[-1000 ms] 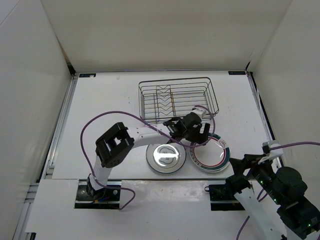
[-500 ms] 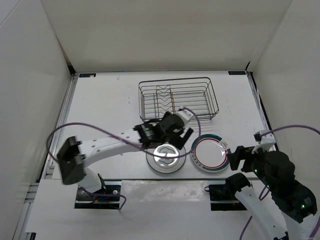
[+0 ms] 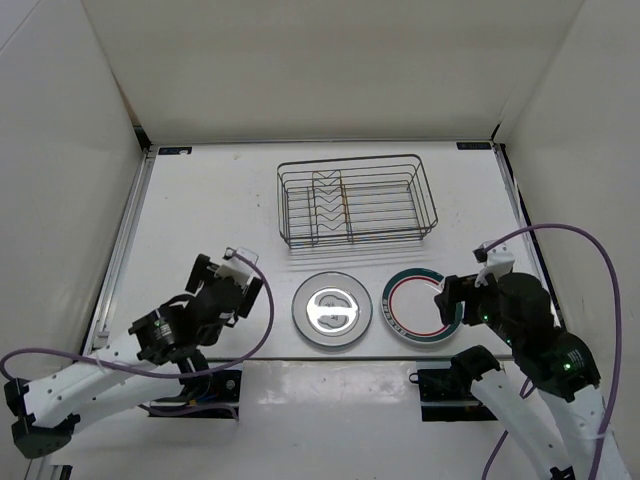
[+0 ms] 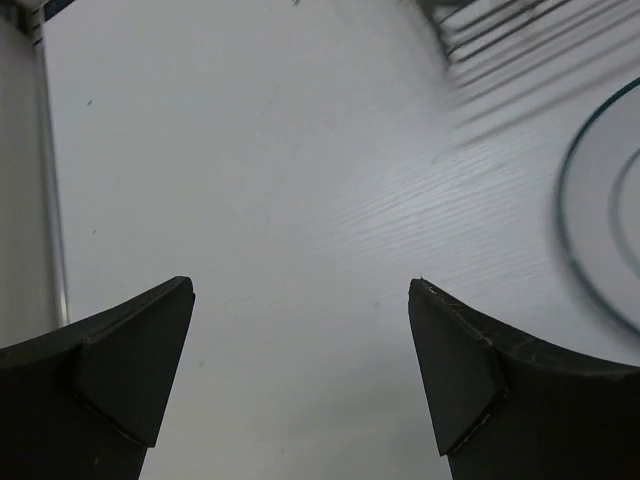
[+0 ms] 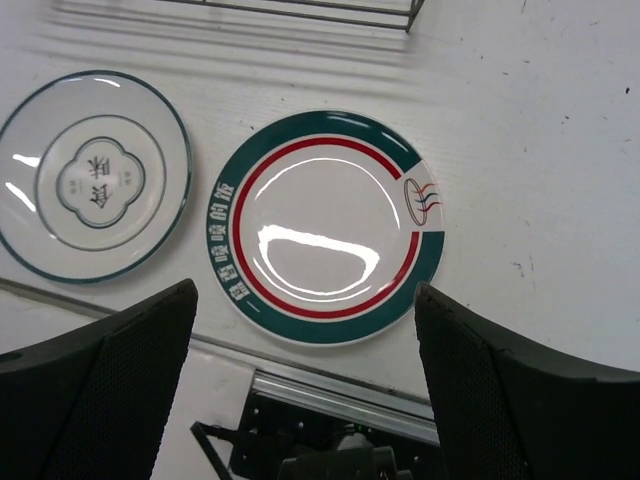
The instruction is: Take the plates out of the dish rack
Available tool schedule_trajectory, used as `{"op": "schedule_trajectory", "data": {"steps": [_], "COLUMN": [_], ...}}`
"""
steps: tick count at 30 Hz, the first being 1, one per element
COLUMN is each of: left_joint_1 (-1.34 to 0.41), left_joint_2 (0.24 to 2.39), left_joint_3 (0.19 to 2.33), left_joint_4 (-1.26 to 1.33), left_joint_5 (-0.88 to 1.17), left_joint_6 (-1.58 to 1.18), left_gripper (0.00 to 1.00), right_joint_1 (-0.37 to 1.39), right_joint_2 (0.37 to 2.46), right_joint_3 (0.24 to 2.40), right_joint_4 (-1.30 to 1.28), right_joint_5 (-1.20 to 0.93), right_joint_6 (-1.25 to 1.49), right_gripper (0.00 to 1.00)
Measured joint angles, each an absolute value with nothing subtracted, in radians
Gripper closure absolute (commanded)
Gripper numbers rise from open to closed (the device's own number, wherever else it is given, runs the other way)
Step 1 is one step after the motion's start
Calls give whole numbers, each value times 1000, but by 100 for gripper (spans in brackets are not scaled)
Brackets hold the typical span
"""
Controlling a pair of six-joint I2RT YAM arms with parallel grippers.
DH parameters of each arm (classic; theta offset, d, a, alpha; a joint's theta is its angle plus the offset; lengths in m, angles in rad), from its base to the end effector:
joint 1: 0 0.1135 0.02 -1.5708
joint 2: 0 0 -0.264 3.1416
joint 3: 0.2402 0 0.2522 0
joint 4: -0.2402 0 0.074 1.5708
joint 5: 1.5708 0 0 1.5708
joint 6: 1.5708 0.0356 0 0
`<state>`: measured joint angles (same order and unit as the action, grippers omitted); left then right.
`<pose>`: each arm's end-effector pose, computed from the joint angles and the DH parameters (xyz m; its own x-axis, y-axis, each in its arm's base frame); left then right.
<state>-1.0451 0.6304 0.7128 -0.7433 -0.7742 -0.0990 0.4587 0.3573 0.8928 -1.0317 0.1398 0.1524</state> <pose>0.0840 -0.0952 0.2880 -0.3403 0.4457 -0.8280 0.3094 0.8846 0.3490 0.0460 0.0172 0.3304 -0.4718 -0.0653 -0.8793 -0.2600 0.9632 0.0679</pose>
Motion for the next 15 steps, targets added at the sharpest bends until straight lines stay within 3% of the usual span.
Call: {"op": "schedule_trajectory", "data": {"steps": [7,15], "left_joint_1": [-1056,-1082], "left_joint_2": [438,319], "left_joint_3": [529,382], "left_joint_4": [-777,-590], "left_joint_5": [-914,-996], "left_joint_6": [-23,125], "left_gripper": [0,0], "right_joint_1": [459,459], "right_joint_2": [391,347], "right_joint_3": [749,703], "right_joint_4": [-957,-927], "right_joint_5": [192,271], "right_joint_6": [139,152], "right_gripper": [10,10]}}
